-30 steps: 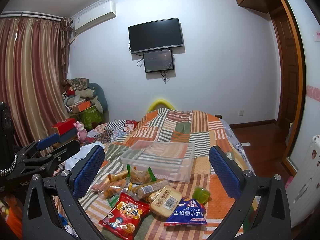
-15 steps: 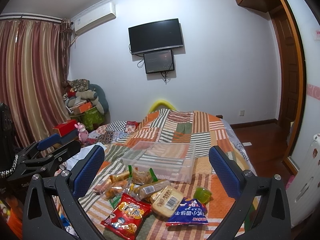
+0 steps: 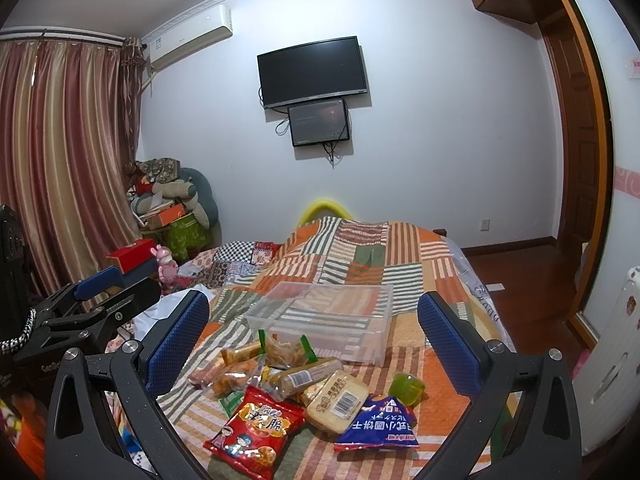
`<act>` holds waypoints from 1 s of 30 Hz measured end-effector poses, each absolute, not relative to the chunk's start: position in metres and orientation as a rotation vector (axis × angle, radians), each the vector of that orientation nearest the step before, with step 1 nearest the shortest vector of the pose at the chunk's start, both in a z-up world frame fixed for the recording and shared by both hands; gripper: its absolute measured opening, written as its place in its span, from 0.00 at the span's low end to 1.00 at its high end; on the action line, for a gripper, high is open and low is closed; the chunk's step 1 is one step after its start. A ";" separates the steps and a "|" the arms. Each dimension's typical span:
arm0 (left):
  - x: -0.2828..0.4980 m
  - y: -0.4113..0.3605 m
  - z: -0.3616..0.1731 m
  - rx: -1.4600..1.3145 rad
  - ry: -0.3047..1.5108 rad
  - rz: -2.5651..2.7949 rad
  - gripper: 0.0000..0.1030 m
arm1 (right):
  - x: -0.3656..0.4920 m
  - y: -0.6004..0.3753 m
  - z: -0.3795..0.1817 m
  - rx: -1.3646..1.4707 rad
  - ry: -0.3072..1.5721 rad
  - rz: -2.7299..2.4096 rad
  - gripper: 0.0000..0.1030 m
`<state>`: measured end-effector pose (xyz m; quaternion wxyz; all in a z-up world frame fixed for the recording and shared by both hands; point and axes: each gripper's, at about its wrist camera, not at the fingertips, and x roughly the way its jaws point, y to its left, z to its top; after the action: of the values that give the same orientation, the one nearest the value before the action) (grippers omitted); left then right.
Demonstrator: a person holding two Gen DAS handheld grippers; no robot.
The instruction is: Organize snacks
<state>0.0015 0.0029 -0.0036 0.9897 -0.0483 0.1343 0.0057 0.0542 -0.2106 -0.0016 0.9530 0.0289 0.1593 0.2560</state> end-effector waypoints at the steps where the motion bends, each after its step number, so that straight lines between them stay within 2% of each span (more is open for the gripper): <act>1: 0.001 0.003 -0.004 -0.097 0.269 0.012 1.00 | 0.054 -0.211 -0.002 0.059 0.324 0.521 1.00; 13: 0.020 0.032 -0.018 -0.061 0.364 0.047 1.00 | 0.070 -0.213 -0.017 0.022 0.383 0.470 1.00; 23: 0.055 0.078 -0.076 -0.090 0.576 0.075 1.00 | 0.098 -0.224 -0.051 -0.009 0.541 0.398 1.00; 26: 0.064 0.090 -0.094 -0.123 0.637 0.080 0.96 | 0.109 -0.228 -0.065 0.014 0.611 0.389 1.00; 28: 0.071 0.096 -0.107 -0.142 0.681 0.082 0.88 | 0.115 -0.229 -0.072 0.021 0.654 0.383 1.00; 30: 0.079 0.102 -0.119 -0.160 0.716 0.091 0.87 | 0.121 -0.229 -0.081 0.024 0.700 0.378 1.00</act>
<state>0.0785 0.1023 -0.1190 0.9325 -0.0781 0.3498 0.0443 0.1206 -0.2294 -0.0810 0.9219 0.0119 0.3407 0.1838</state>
